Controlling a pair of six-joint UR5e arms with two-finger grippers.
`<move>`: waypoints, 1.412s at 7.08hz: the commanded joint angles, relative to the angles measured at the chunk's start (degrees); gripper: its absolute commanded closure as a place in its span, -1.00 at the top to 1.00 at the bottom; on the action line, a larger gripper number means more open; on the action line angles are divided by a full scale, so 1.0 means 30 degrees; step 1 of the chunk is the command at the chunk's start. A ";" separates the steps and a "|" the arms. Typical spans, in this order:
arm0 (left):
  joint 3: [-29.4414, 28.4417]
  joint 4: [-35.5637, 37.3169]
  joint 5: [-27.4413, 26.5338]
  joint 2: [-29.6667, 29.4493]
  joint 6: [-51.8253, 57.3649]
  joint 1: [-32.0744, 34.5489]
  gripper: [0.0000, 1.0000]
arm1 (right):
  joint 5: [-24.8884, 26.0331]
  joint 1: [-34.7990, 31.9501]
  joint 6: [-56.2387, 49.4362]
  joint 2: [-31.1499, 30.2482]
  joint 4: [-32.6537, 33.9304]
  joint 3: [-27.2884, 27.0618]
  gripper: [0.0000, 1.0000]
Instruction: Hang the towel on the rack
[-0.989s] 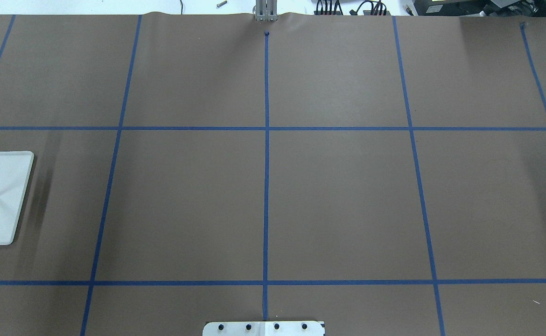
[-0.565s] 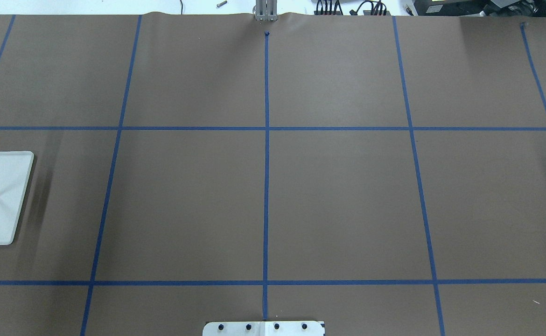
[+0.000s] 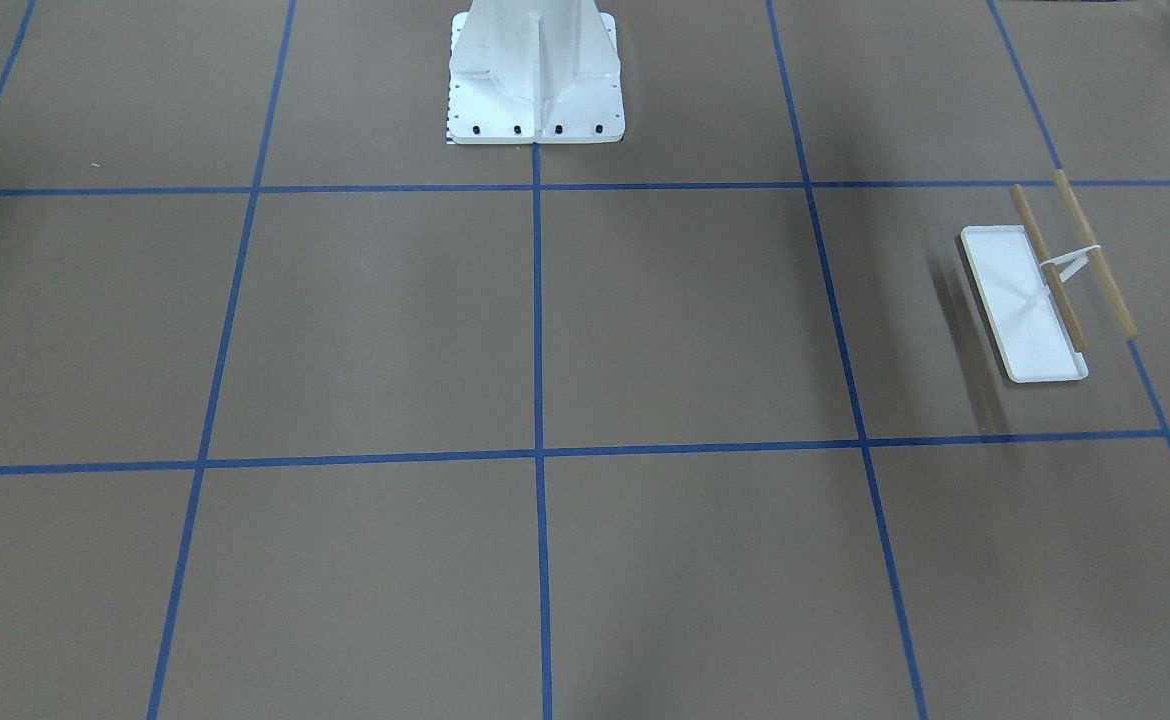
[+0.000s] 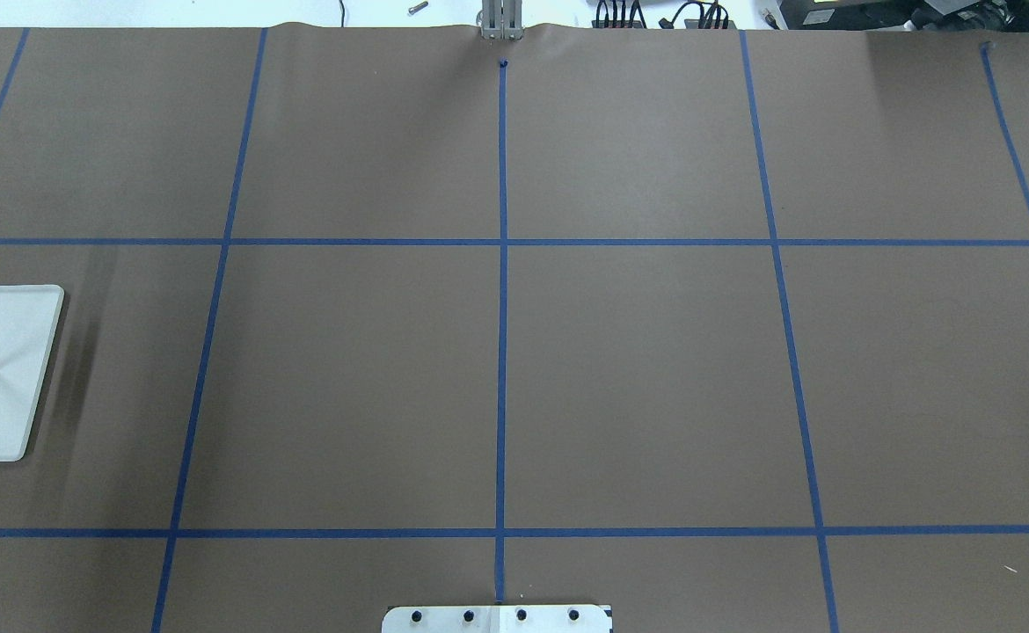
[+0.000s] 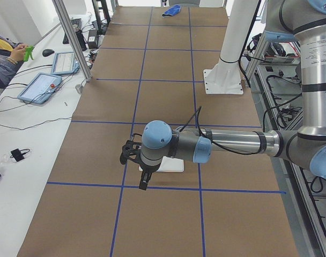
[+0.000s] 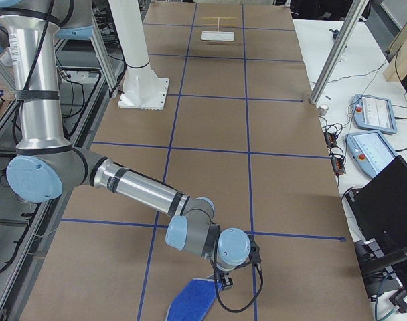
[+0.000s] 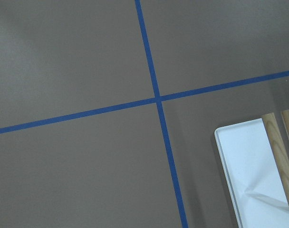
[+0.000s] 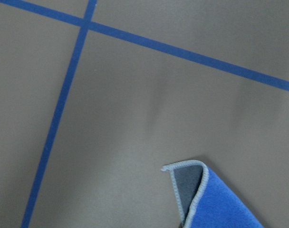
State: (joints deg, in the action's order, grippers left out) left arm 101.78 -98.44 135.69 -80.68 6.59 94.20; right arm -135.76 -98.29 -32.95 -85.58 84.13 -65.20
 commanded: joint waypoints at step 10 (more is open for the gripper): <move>0.0029 0.0029 0.0034 -0.0002 -0.0030 -0.0022 0.96 | -0.0361 0.1197 -0.0558 0.2161 -0.4689 0.5769 0.99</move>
State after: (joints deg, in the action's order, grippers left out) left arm 101.89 -98.28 135.79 -80.65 6.50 94.14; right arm -136.41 -98.69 -34.41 -79.17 73.05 -47.58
